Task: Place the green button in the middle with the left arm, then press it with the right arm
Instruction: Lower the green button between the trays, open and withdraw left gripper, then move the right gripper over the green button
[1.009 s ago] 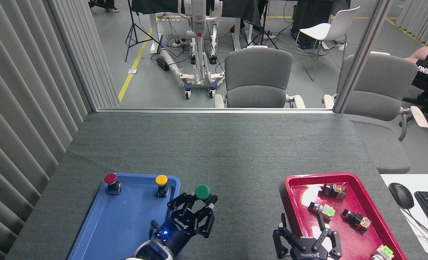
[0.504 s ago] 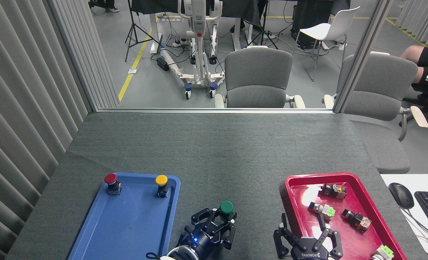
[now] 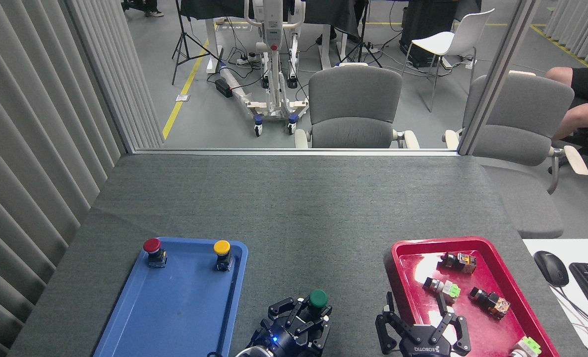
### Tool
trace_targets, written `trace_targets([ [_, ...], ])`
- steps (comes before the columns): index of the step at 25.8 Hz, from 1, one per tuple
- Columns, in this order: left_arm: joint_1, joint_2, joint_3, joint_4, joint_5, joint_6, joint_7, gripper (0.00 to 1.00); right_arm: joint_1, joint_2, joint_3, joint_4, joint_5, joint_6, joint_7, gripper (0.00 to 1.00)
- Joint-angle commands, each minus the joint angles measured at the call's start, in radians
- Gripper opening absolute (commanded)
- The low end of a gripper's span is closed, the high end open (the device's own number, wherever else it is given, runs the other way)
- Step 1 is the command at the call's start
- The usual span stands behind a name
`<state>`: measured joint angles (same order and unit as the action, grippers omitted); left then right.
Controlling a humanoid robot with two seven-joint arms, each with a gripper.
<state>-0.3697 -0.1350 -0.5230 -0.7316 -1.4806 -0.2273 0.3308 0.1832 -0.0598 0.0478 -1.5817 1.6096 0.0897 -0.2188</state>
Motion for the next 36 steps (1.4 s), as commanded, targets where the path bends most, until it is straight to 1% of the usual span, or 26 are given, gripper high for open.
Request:
trace_targets([
  [1,0.000,0.000,-0.017,-0.002,0.005,-0.003,0.001,1.00,-0.004,0.003,0.001,0.002,0.000,0.004,0.004,1.00],
  [5,0.000,0.003,-0.006,-0.020,0.005,-0.003,-0.001,1.00,-0.005,0.003,0.003,0.003,0.000,0.004,0.006,0.99],
  [7,0.009,0.006,0.011,-0.068,0.005,-0.001,-0.006,1.00,-0.005,0.003,0.004,0.005,0.000,0.002,0.006,0.99],
  [8,0.021,0.008,0.031,-0.124,0.005,0.006,-0.009,1.00,-0.005,0.003,0.004,0.005,0.000,0.002,0.006,0.99],
  [10,0.101,0.029,0.097,-0.282,0.008,0.013,-0.016,1.00,-0.007,0.006,0.009,0.009,0.000,0.004,0.006,0.99],
  [13,0.236,0.072,0.262,-0.528,0.005,0.011,-0.024,1.00,-0.011,0.008,0.018,0.017,-0.002,0.001,0.015,0.94],
  [16,0.341,0.077,0.400,-0.690,-0.003,0.005,-0.110,1.00,-0.011,0.009,0.023,0.017,-0.002,-0.007,0.015,0.84],
  [18,0.387,0.080,0.469,-0.759,-0.007,0.000,-0.151,1.00,-0.022,0.011,0.046,0.019,0.000,-0.005,0.015,0.77],
  [20,0.420,0.087,0.529,-0.795,-0.024,-0.001,-0.161,1.00,-0.039,0.011,0.064,0.022,0.000,-0.004,0.015,0.72],
  [23,0.463,0.107,0.630,-0.810,-0.079,-0.001,-0.161,1.00,-0.057,0.020,0.104,0.049,0.004,0.001,0.015,0.65],
  [25,0.483,0.136,0.675,-0.809,-0.083,-0.003,-0.161,1.00,-0.080,0.029,0.130,0.075,0.007,0.004,0.015,0.61],
  [26,0.485,0.140,0.683,-0.807,-0.083,-0.006,-0.161,1.00,-0.090,0.034,0.142,0.089,0.007,0.004,0.015,0.58],
  [29,0.483,0.130,0.690,-0.804,-0.086,-0.050,-0.162,1.00,-0.122,0.041,0.184,0.137,0.018,0.004,0.015,0.48],
  [31,0.480,0.121,0.706,-0.804,-0.086,-0.055,-0.165,1.00,-0.145,0.043,0.210,0.174,0.026,0.004,0.015,0.41],
  [33,0.477,0.110,0.741,-0.802,-0.086,-0.052,-0.164,1.00,-0.176,0.044,0.239,0.221,0.024,0.004,0.018,0.36],
  [34,0.476,0.109,0.765,-0.802,-0.086,-0.053,-0.162,1.00,-0.188,0.046,0.253,0.244,0.026,0.005,0.024,0.30],
  [36,0.465,0.091,0.804,-0.795,-0.084,-0.063,-0.162,1.00,-0.205,0.051,0.273,0.267,0.026,0.004,0.039,0.23],
])
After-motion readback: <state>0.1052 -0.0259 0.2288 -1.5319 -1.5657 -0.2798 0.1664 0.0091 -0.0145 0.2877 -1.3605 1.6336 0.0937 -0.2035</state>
